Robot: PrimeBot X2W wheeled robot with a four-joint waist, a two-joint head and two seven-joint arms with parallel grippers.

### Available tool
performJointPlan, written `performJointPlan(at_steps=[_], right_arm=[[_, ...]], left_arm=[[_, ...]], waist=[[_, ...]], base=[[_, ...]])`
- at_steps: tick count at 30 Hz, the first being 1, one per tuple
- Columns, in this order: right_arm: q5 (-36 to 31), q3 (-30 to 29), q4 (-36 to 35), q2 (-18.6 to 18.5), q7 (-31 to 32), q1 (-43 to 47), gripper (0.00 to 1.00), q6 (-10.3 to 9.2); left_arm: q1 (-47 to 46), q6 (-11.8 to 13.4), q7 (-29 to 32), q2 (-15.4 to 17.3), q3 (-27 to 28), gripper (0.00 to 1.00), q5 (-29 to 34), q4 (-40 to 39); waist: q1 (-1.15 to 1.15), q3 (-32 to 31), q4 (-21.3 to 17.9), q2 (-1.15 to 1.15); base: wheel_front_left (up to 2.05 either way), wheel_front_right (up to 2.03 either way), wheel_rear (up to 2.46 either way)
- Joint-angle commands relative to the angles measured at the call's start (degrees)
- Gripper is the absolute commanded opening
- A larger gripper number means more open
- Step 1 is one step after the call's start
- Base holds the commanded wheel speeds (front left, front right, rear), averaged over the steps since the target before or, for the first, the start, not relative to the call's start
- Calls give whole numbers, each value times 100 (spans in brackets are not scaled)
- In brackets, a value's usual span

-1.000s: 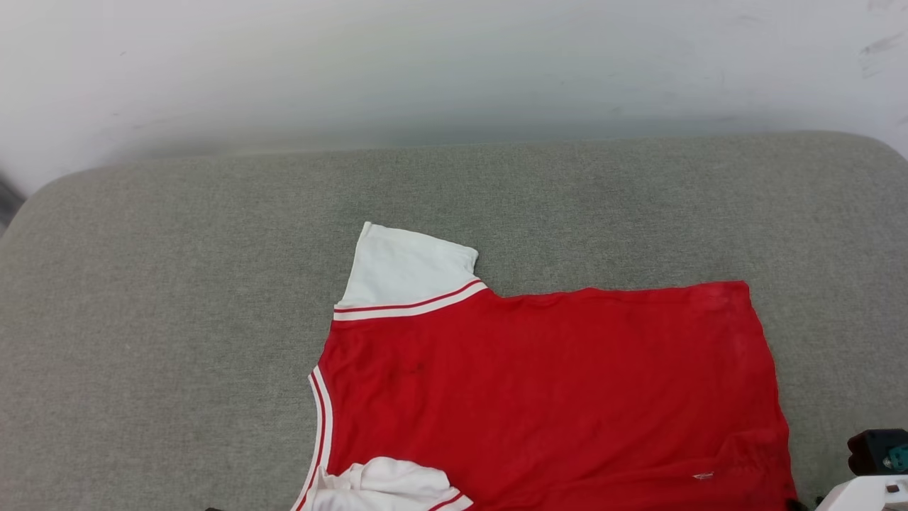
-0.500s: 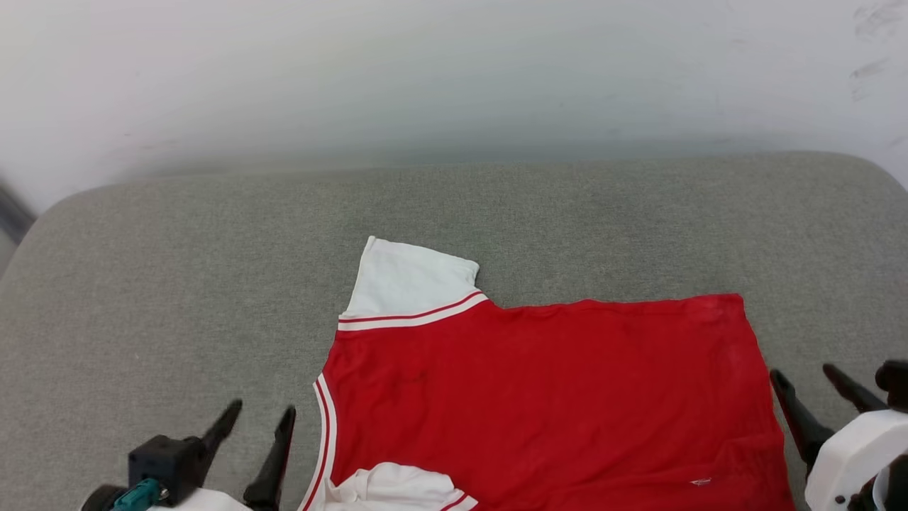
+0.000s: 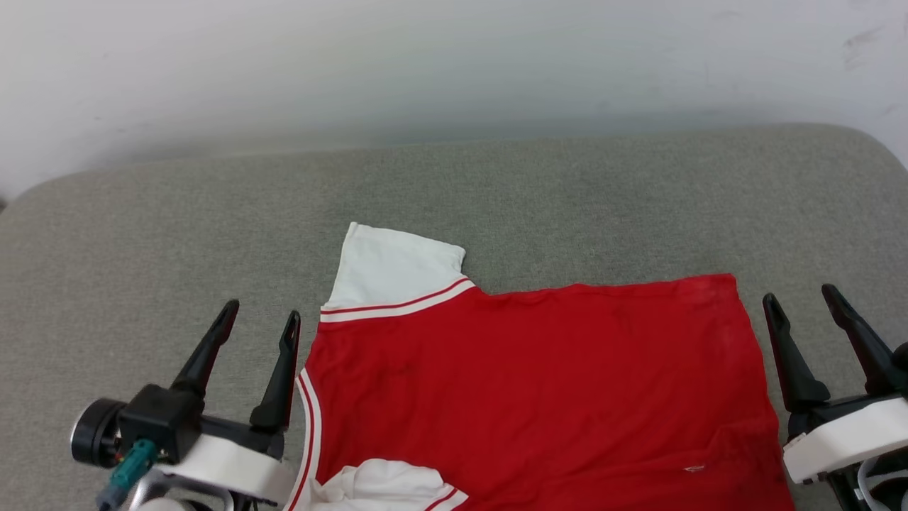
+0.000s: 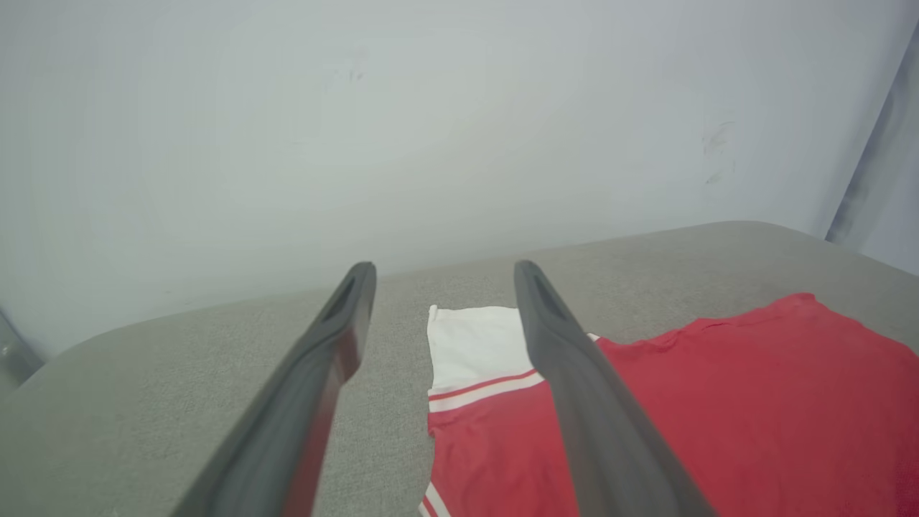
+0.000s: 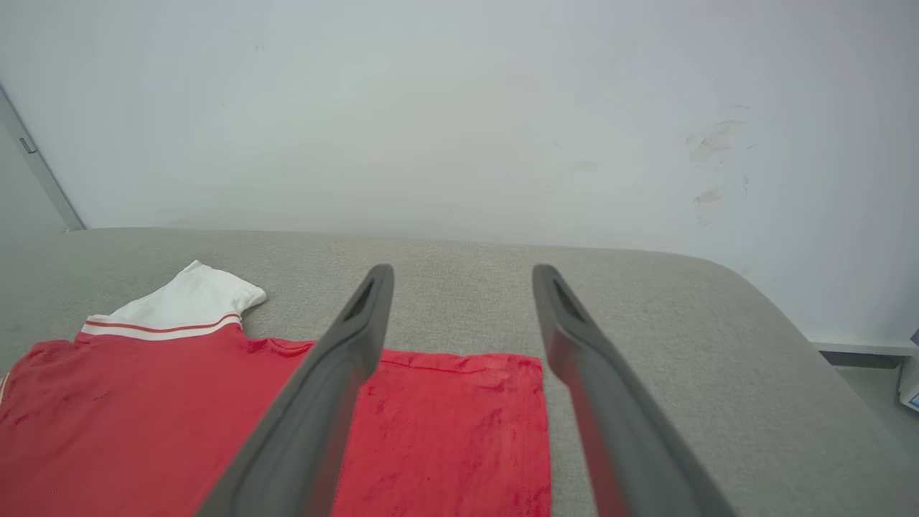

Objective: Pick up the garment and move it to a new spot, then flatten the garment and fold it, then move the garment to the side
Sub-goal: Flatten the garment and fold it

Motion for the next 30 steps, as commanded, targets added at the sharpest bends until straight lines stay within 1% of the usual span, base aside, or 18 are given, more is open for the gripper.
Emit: performJointPlan(at_steps=[1,2,5,8,11,13,16,17,19,21,22,24,26,30], right_arm=[[-36,41,-49,52,-79,-154,100,-3],[-48,42,-57,68,-113,-183,100,-3],[-59,-30,-108,156,-171,-277,100,-3],[-96,21,-146,186,-221,-420,100,-3],[-83,54,-137,221,-328,-550,100,-3],[-62,78,-128,282,-398,-642,100,-3],[-86,110,-49,328,-482,-735,100,-3],[-83,123,-20,351,-501,-766,100,-3],[47,159,22,436,-526,-830,100,-3],[147,200,29,475,-569,-908,100,-3],[147,200,29,475,-569,-908,100,-3],[171,257,50,471,-599,-966,100,-3],[177,293,79,492,-634,-1031,100,-3],[126,378,172,534,-714,-1109,100,-3]], left_arm=[[-284,-143,-25,42,14,100,25,99],[-438,-242,34,63,2,100,-28,170],[-1030,-625,558,235,-47,100,-242,398],[-1732,-1009,1250,482,-117,100,-374,670],[-2447,-1381,2027,727,-324,100,-388,1010],[-2898,-1502,2573,835,-399,100,-492,1226],[-3452,-1592,3381,927,-468,100,-730,1584],[-3608,-1605,3660,880,-432,100,-942,1702],[-3983,-1540,4277,821,-299,100,-1319,1958],[-4294,-1515,4933,935,-320,100,-1471,2157],[-4294,-1515,4933,935,-320,100,-1471,2157],[-4616,-1480,5418,1014,-345,100,-1535,2297],[-4850,-1408,5775,1032,-364,100,-1579,2427],[-5163,-1375,6411,1189,-515,100,-1514,2612]], waist=[[0,238,-148,0],[0,326,-191,0],[0,685,-324,0],[0,1045,-489,0],[0,1340,-642,0],[0,1509,-751,0],[0,1697,-907,0],[0,1761,-951,0],[0,1894,-1033,0],[0,2013,-1117,0],[0,2013,-1117,0],[0,2125,-1202,0],[0,2230,-1270,0],[0,2395,-1373,0]], base=[[0,0,0],[0,0,0],[0,0,0],[0,0,0],[0,0,0],[0,0,0],[0,0,0],[0,0,0],[0,0,0],[0,0,0],[0,0,0],[0,0,0],[0,0,0],[0,0,0]])
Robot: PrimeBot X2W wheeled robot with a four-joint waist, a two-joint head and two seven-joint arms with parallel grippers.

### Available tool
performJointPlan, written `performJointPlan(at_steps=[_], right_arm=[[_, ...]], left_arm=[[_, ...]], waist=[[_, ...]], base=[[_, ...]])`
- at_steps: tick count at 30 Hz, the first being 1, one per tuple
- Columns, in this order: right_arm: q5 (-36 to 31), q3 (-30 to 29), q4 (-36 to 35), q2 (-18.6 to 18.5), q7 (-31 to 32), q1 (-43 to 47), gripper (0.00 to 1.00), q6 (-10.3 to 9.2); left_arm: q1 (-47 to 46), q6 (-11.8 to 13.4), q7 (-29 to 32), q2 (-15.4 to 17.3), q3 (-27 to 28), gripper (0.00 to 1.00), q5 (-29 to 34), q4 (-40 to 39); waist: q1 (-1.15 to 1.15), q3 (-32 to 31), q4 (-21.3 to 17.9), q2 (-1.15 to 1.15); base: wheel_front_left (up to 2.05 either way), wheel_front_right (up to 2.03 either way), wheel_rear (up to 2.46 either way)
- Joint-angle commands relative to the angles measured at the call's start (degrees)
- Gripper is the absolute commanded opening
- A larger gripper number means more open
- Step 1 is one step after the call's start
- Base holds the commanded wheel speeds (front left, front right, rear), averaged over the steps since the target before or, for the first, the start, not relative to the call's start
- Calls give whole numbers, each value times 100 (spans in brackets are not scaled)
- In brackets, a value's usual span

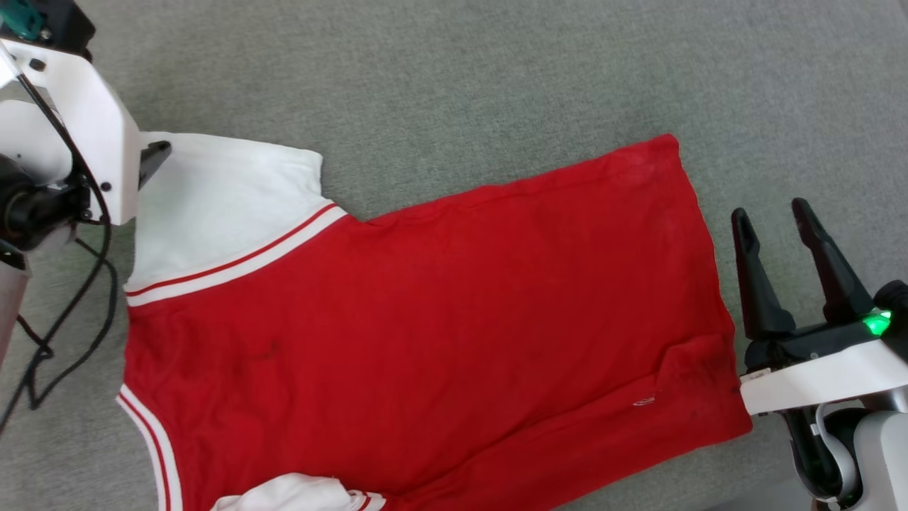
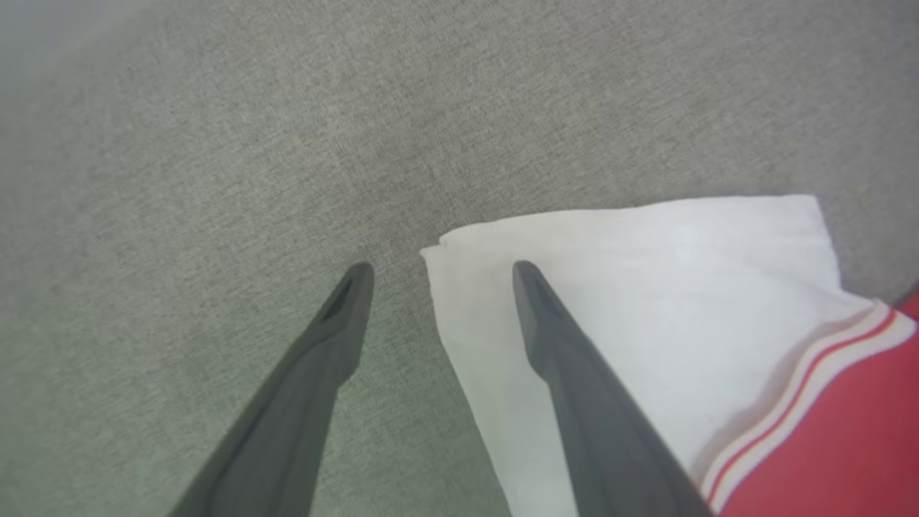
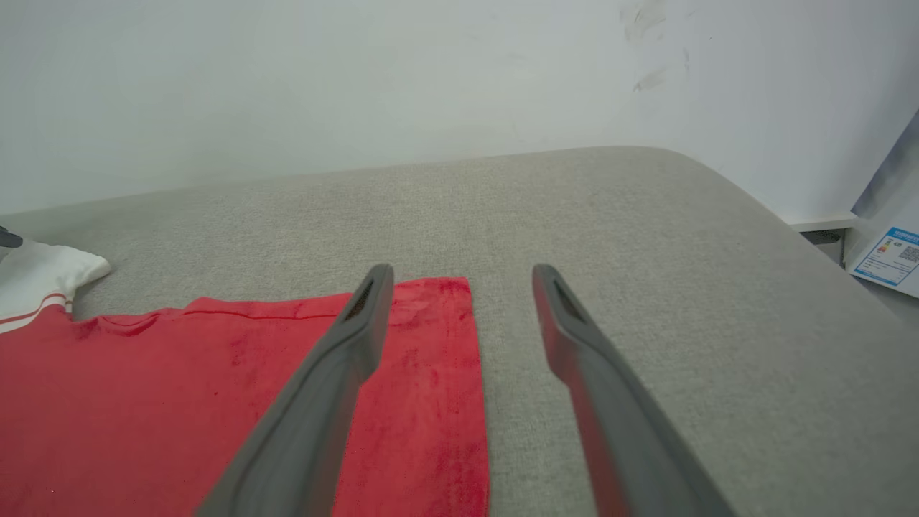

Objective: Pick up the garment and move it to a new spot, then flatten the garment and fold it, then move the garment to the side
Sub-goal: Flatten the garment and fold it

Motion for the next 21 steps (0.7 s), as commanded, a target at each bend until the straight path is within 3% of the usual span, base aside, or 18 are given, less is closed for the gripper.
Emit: performJointPlan(at_steps=[1,5,11,12,14,15,21], right_arm=[[-14,28,32,45,-33,-95,100,-3],[-45,16,135,109,-93,-131,100,-3],[-98,28,204,73,-140,-158,100,-3],[-149,24,207,43,-145,-169,100,-3],[-174,15,214,39,-124,-192,100,-3],[-186,24,211,24,-98,-198,100,-3],[-235,40,168,-112,75,-194,100,-3]], left_arm=[[-98,39,115,41,-17,100,-25,40],[-194,3,352,164,-155,100,109,133],[19,-26,523,62,-288,100,-5,278],[63,15,481,30,-277,92,-23,298],[111,46,368,-47,-290,5,-9,298],[126,38,285,-79,-299,0,14,289],[103,-36,-302,-139,-213,0,55,331]], waist=[[-1,108,-96,0],[-1,207,-147,0],[-1,268,-144,0],[-1,271,-134,0],[-1,266,-106,0],[-1,253,-84,0],[-1,8,83,0]], base=[[0,0,0],[0,0,0],[0,0,0],[0,0,0],[0,0,0],[0,0,0],[0,0,0]])
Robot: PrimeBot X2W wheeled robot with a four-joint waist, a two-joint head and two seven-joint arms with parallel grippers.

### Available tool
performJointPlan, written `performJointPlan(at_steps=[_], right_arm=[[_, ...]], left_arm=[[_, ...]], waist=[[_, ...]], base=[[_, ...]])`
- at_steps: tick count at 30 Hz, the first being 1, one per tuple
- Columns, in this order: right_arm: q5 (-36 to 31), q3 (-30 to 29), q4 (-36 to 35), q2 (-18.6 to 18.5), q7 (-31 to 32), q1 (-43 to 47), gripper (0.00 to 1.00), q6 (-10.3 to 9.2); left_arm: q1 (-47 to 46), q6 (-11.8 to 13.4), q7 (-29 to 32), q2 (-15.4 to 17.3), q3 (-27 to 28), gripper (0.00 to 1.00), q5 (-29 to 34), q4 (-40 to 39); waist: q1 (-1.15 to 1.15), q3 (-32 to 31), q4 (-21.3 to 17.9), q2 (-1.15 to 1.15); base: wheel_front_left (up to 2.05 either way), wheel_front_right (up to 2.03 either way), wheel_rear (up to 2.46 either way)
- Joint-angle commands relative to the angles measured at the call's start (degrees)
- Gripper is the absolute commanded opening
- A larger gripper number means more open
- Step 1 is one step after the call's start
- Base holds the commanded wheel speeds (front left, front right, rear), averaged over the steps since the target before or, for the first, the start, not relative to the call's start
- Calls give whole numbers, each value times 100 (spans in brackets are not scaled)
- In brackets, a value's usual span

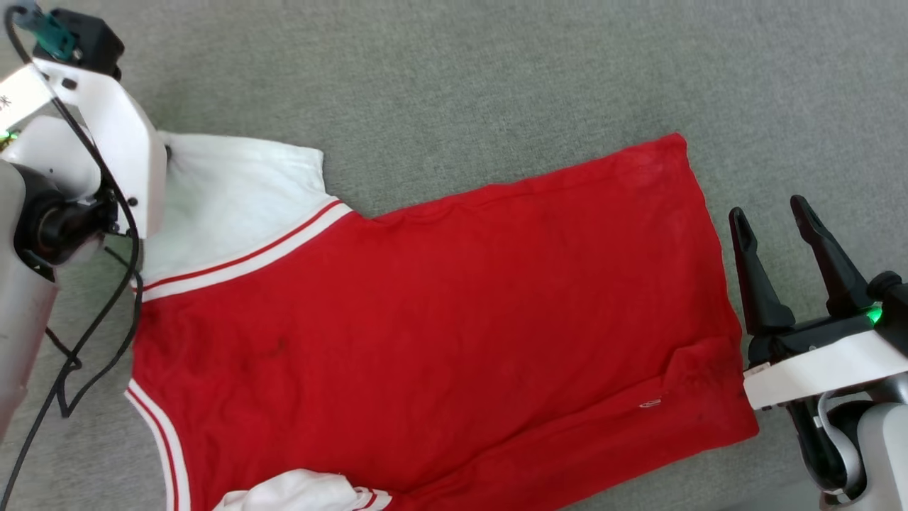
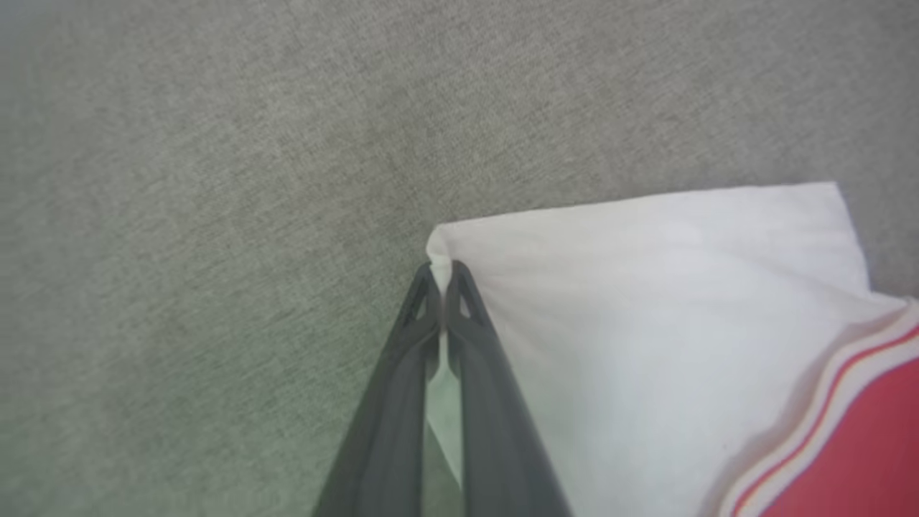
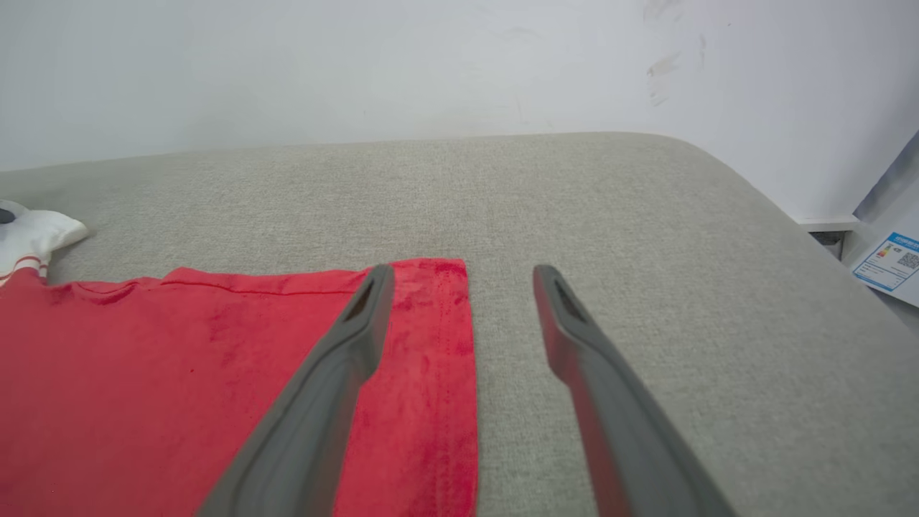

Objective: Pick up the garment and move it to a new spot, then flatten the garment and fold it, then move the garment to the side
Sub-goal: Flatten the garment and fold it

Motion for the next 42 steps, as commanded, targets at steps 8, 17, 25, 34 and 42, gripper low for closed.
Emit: performJointPlan(at_steps=[8,17,25,34,42], right_arm=[[-15,306,-77,-724,996,-110,100,-3],[558,674,-86,-1821,3039,-480,100,-3],[838,579,307,-2337,5162,-1231,100,-3],[905,631,999,-2351,5766,-1747,100,-3],[897,1015,1580,-2245,5691,-1797,100,-3]], left_arm=[[316,-198,-878,-77,-39,0,20,-269],[857,-292,-1448,23,-236,0,-59,-1505],[1480,-53,-1551,289,-173,0,-104,-3302],[1736,107,-1532,310,-318,0,49,-4198],[1815,100,-1653,245,-394,0,68,-4337]], waist=[[-1,-654,431,0],[-1,-1030,992,0],[-1,-832,1568,0],[-1,-515,1928,0],[-1,-351,2094,0]], base=[[0,0,0],[0,0,0],[0,0,0],[0,0,0],[0,0,0]])
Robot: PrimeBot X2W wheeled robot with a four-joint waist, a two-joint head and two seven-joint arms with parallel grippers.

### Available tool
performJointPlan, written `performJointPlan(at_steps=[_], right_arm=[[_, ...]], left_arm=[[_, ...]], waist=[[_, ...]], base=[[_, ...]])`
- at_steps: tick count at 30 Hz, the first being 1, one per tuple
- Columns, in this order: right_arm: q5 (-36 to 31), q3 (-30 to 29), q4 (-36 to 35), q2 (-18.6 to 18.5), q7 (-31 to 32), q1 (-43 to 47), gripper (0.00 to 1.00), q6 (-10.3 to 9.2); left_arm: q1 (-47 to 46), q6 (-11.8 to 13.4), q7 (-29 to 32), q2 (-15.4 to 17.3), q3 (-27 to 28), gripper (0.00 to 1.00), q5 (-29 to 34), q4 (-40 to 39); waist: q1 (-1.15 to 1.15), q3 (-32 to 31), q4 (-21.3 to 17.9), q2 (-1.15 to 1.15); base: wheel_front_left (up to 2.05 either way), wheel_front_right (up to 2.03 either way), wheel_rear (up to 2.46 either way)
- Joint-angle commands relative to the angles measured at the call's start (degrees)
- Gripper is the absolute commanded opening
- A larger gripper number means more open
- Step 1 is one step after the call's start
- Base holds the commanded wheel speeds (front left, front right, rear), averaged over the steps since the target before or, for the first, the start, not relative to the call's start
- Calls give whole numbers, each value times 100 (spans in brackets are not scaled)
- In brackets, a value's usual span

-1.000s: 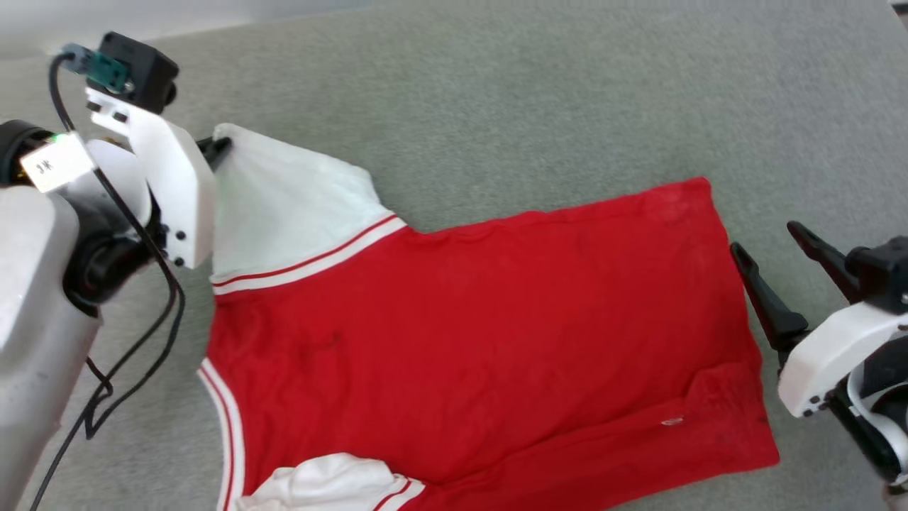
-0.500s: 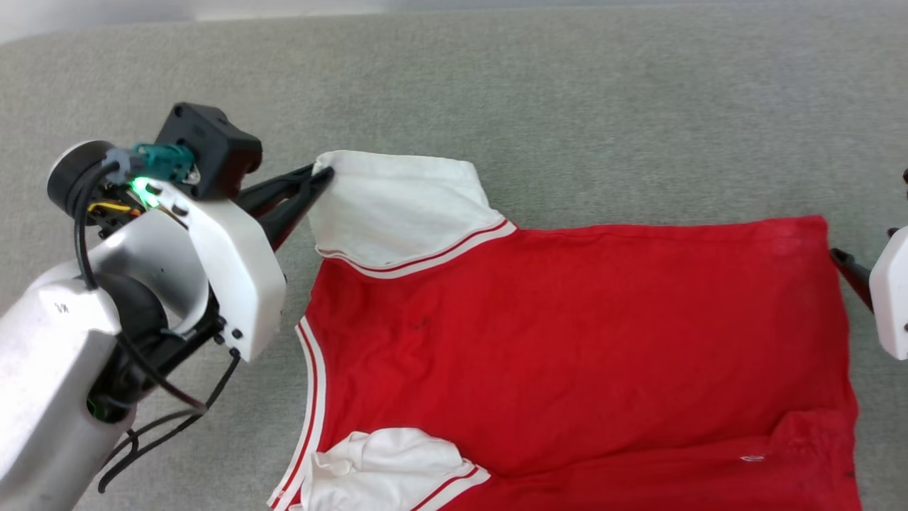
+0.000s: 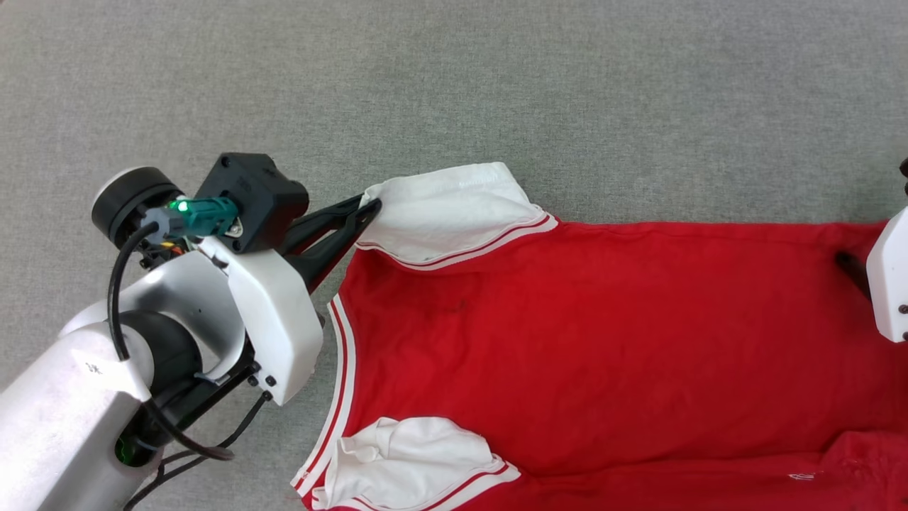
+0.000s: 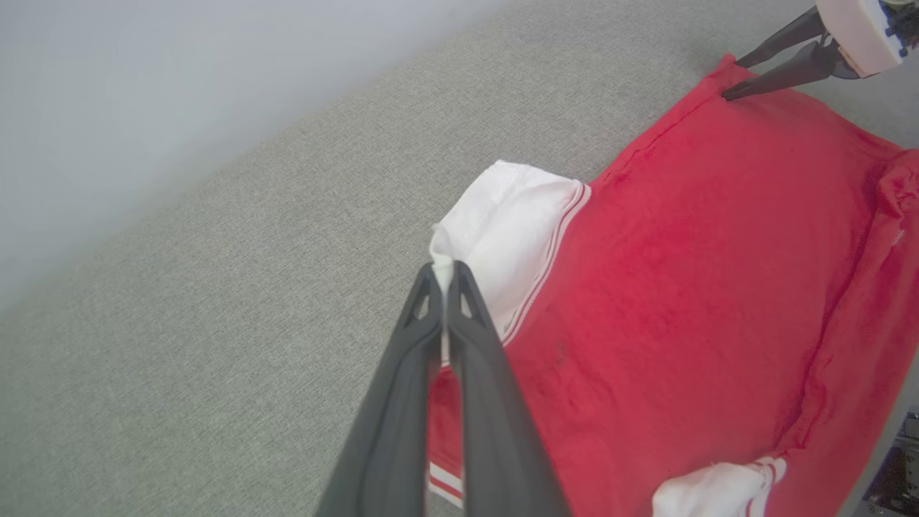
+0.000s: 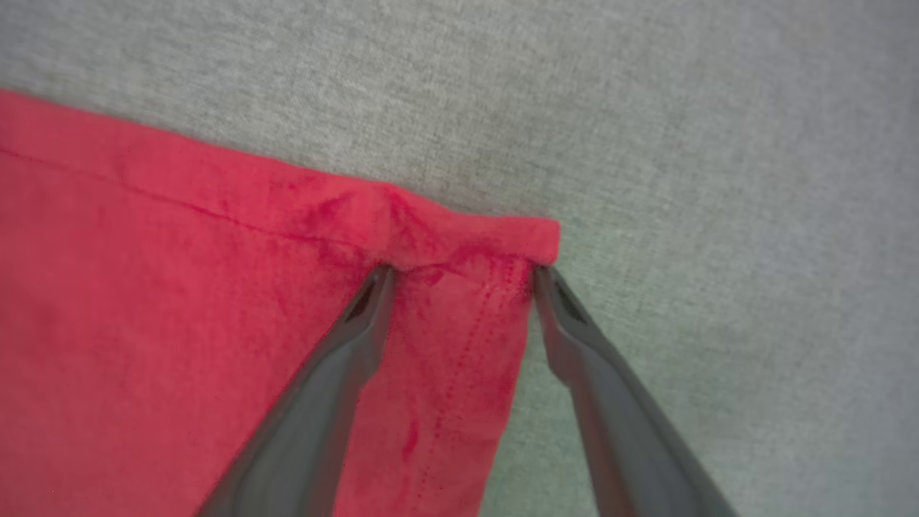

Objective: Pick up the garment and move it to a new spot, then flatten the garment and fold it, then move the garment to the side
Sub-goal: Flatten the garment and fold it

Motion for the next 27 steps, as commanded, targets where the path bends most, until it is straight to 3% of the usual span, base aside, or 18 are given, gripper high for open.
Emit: performJointPlan(at_steps=[1,3,4,5,6,7,16,27], right_arm=[[7,189,205,122,-15,76,100,-2],[34,332,302,133,-41,137,100,-2],[64,430,348,124,-24,183,84,-1],[64,430,348,124,-24,183,84,-1],[105,541,364,100,-24,230,38,8],[183,630,381,68,-156,246,0,8],[495,408,394,-6,-1099,81,0,-3],[925,95,-195,-64,-1658,1095,0,-3]], left_arm=[[76,-14,-59,-19,-15,0,9,10],[85,-35,-98,-4,-20,0,16,36],[86,-39,-113,4,-26,0,33,42],[86,-39,-113,4,-26,0,33,42],[92,-47,-133,2,-34,0,43,52],[128,-39,-164,-21,-39,0,17,81],[493,171,-369,182,135,0,4,351],[1590,535,-536,534,205,0,-208,154]], waist=[[0,37,39,0],[0,53,55,0],[0,58,62,0],[0,58,62,0],[0,58,71,0],[0,32,72,0],[0,-520,-80,0],[0,-1397,-211,0]], base=[[0,0,0],[0,0,0],[0,0,0],[0,0,0],[0,0,0],[0,0,0],[0,0,0],[0,0,0]])
